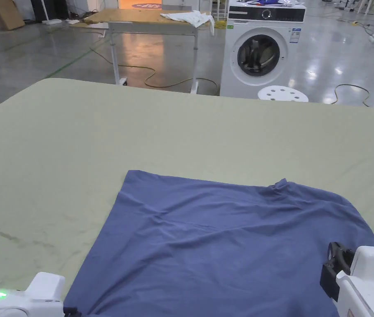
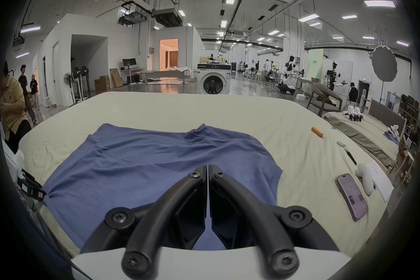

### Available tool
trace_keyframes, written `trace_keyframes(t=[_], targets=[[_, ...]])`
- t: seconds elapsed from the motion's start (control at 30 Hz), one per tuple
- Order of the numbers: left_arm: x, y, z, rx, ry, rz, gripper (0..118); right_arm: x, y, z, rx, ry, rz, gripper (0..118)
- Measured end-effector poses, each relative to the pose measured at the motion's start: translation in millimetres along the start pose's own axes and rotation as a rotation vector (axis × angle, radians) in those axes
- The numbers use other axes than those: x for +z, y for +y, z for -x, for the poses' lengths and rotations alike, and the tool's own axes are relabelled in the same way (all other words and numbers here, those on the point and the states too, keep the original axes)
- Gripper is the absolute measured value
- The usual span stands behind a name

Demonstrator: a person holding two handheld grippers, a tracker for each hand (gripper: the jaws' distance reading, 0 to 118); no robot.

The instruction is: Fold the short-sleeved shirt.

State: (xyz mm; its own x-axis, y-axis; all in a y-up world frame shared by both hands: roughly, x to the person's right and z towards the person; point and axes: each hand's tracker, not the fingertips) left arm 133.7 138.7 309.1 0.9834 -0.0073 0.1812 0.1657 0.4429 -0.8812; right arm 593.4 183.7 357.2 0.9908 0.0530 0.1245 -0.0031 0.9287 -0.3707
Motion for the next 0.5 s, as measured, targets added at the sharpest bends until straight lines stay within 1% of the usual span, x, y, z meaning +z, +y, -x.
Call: trace_keyframes(t=[0.07,0.13,0.17,0.2,0.27,0.3,0.4,0.5], targets=[[0,-1,-3,-0.002,-0.019,-0.006,2,7,-1,-9,0.006,-0.009,0.022,1],[0,-2,-3,0.004,-0.030,-0.008,2,14,-1,-20,0.027,-0.021,0.066,2],[1,-3,-1,0.011,-0.027,-0.013,2,17,-2,-26,0.046,-0.026,0.104,10],[4,-4,-1,0.020,-0.033,-0.021,1,21,-2,-32,0.058,-0.029,0.138,21],[8,-6,4,0.044,-0.053,-0.036,1,28,-3,-47,0.064,-0.015,0.201,52],[9,-7,7,0.057,-0.065,-0.040,1,33,-5,-54,0.062,-0.019,0.231,59],[12,-10,13,0.091,-0.085,-0.053,1,45,-14,-72,0.069,-0.030,0.334,62],[14,-11,16,0.105,-0.098,-0.063,1,54,-32,-85,0.061,-0.003,0.427,64]])
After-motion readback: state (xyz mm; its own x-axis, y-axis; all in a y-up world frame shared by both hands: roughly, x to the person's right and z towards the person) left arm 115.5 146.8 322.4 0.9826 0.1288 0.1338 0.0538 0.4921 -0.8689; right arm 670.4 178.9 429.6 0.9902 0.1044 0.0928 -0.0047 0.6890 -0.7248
